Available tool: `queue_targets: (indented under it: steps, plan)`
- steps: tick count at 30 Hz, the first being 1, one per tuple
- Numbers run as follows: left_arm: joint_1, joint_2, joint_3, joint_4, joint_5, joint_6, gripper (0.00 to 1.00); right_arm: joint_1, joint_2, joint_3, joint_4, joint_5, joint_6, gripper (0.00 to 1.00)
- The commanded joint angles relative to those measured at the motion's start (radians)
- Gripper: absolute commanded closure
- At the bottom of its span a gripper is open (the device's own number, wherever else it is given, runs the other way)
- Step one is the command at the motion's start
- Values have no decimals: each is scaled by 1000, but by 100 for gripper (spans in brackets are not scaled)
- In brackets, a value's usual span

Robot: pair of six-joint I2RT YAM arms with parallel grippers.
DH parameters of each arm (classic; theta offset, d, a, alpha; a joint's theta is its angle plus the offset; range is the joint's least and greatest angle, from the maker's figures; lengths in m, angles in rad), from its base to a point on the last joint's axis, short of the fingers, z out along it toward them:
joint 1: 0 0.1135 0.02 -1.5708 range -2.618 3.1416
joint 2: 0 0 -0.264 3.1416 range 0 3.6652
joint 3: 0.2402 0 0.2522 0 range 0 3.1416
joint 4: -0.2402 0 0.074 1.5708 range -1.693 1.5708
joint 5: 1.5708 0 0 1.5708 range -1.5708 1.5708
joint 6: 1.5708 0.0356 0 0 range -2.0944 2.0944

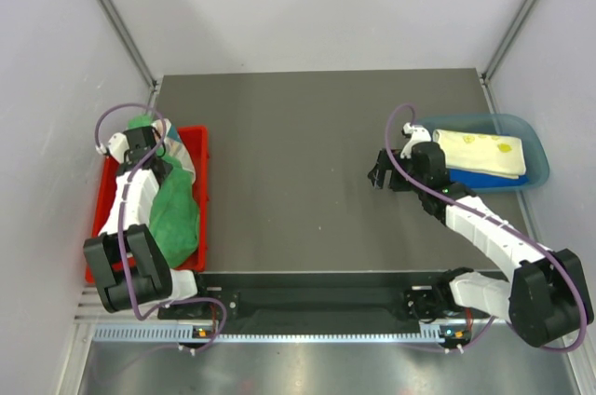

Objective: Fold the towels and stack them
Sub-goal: Grab crumpled towel

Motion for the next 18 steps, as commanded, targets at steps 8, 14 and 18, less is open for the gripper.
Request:
queue_targets:
  steps: [8,14,18]
  plan:
    - [6,-118,-68,-77,-58,-6,47,15,25,2,62,-18,14,17]
    - [5,-124,-103,-86,-51,3,48,21,33,5,62,-15,12,17]
    - [5,-126,-120,-37,-25,-4,50,21,42,7,62,-14,14,17]
